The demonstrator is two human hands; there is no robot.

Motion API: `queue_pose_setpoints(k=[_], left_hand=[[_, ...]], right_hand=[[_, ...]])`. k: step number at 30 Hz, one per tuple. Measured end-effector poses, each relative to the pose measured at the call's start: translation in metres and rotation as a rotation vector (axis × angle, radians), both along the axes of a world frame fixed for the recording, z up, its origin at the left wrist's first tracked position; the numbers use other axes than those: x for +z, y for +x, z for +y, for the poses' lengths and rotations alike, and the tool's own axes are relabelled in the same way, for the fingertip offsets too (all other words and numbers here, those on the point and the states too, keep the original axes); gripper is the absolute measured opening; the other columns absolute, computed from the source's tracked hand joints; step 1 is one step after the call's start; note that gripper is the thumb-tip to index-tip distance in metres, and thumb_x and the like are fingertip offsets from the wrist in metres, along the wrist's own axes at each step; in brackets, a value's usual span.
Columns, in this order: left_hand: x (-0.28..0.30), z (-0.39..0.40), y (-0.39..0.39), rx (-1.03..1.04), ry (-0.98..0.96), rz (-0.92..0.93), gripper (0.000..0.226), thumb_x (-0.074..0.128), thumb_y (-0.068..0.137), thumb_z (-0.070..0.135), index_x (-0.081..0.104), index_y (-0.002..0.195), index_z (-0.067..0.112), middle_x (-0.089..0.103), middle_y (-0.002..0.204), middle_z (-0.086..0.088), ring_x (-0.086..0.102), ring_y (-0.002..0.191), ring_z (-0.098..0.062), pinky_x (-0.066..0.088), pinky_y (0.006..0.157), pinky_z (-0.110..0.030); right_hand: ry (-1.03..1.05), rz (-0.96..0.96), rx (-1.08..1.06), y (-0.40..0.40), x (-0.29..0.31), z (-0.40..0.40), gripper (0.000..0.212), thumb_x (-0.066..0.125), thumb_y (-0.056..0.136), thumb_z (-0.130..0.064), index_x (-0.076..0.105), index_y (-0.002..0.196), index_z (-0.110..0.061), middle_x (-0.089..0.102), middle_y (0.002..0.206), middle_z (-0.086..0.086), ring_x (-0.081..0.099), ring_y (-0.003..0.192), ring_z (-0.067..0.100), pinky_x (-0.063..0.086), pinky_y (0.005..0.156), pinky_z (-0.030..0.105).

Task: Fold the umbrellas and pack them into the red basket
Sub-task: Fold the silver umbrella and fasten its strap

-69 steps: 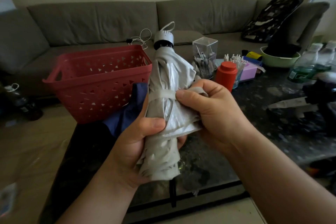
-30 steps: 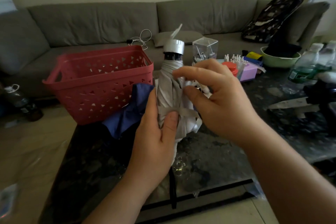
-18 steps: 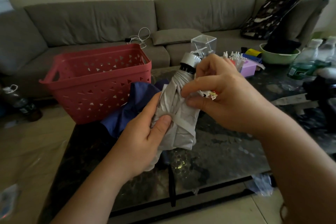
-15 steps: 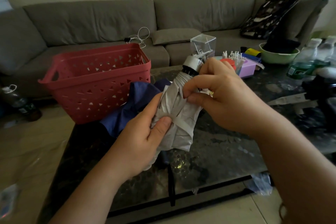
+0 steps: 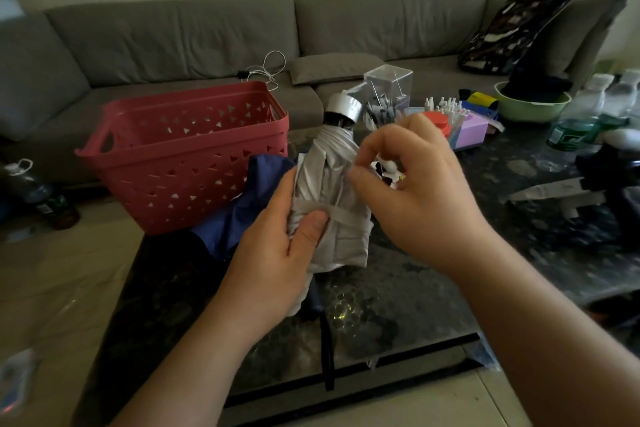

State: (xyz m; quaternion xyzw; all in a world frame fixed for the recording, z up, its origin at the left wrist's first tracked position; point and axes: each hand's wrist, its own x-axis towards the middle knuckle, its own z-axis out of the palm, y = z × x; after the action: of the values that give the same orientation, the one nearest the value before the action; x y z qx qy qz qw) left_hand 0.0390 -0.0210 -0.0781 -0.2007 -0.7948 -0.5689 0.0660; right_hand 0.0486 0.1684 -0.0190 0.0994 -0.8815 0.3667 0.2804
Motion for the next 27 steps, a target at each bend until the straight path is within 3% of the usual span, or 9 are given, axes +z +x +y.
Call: queue_pose_setpoints(k=[3,6,11,14,17,22,24,27], left_hand=[[0.001,0.001,0.0,0.05,0.03,0.016,0.052,0.051,0.108,0.033,0.038,0.156,0.046,0.066,0.134,0.025,0.063,0.122,0.007,0.055,0.101,-0.023],[0.001,0.001,0.0,0.046,0.028,0.021,0.055,0.051,0.106,0.038,0.035,0.16,0.043,0.064,0.141,0.02,0.062,0.128,0.001,0.054,0.107,-0.035],[-0.001,0.0,0.001,0.065,-0.017,0.056,0.056,0.049,0.105,0.043,0.035,0.16,0.043,0.062,0.143,0.021,0.06,0.131,0.001,0.053,0.109,-0.038],[-0.001,0.002,0.003,0.078,-0.004,0.068,0.055,0.048,0.106,0.044,0.035,0.159,0.043,0.061,0.143,0.024,0.058,0.131,0.005,0.051,0.11,-0.032],[-0.004,0.006,0.004,0.11,-0.017,0.097,0.054,0.048,0.108,0.043,0.035,0.161,0.04,0.058,0.147,0.022,0.055,0.135,0.003,0.05,0.111,-0.037],[-0.005,0.01,0.005,0.167,-0.063,0.101,0.058,0.044,0.104,0.052,0.032,0.16,0.044,0.057,0.145,0.025,0.055,0.131,0.007,0.053,0.108,-0.036],[-0.004,0.011,0.006,0.157,-0.076,0.109,0.057,0.047,0.104,0.048,0.033,0.16,0.046,0.056,0.145,0.027,0.054,0.131,0.009,0.053,0.107,-0.032],[-0.005,0.011,0.008,0.153,-0.093,0.11,0.058,0.045,0.104,0.049,0.032,0.16,0.045,0.054,0.148,0.026,0.051,0.134,0.009,0.051,0.108,-0.032]], right_hand=[[0.006,-0.124,0.003,0.002,-0.004,-0.007,0.014,0.062,0.085,-0.059,0.062,0.082,-0.045,0.05,0.101,-0.011,0.046,0.104,0.013,0.039,0.085,0.022],[-0.079,-0.162,0.043,0.0,-0.008,-0.013,0.018,0.063,0.084,-0.064,0.066,0.083,-0.046,0.052,0.101,-0.006,0.053,0.102,0.014,0.046,0.087,0.029],[-0.26,-0.199,0.106,-0.002,-0.008,-0.015,0.012,0.075,0.092,-0.032,0.074,0.08,-0.033,0.06,0.099,-0.004,0.063,0.086,0.009,0.058,0.081,0.036],[-0.333,-0.228,0.114,-0.004,-0.011,-0.014,0.02,0.073,0.095,-0.021,0.073,0.076,-0.025,0.062,0.098,0.003,0.065,0.085,0.018,0.059,0.084,0.047],[-0.381,-0.264,0.11,-0.005,-0.015,-0.014,0.024,0.068,0.098,-0.014,0.071,0.074,-0.019,0.062,0.098,0.011,0.063,0.085,0.025,0.056,0.086,0.056],[-0.305,-0.246,0.093,-0.003,-0.013,-0.012,0.016,0.067,0.099,-0.023,0.075,0.086,-0.024,0.064,0.098,0.003,0.064,0.089,0.016,0.058,0.086,0.046],[-0.327,-0.243,0.101,-0.002,-0.013,-0.013,0.009,0.075,0.093,-0.036,0.074,0.089,-0.028,0.066,0.09,-0.002,0.065,0.08,0.013,0.06,0.08,0.042],[-0.299,-0.215,0.052,-0.002,-0.013,-0.014,0.022,0.081,0.082,-0.045,0.073,0.085,-0.025,0.064,0.076,-0.006,0.06,0.067,0.008,0.058,0.066,0.036]])
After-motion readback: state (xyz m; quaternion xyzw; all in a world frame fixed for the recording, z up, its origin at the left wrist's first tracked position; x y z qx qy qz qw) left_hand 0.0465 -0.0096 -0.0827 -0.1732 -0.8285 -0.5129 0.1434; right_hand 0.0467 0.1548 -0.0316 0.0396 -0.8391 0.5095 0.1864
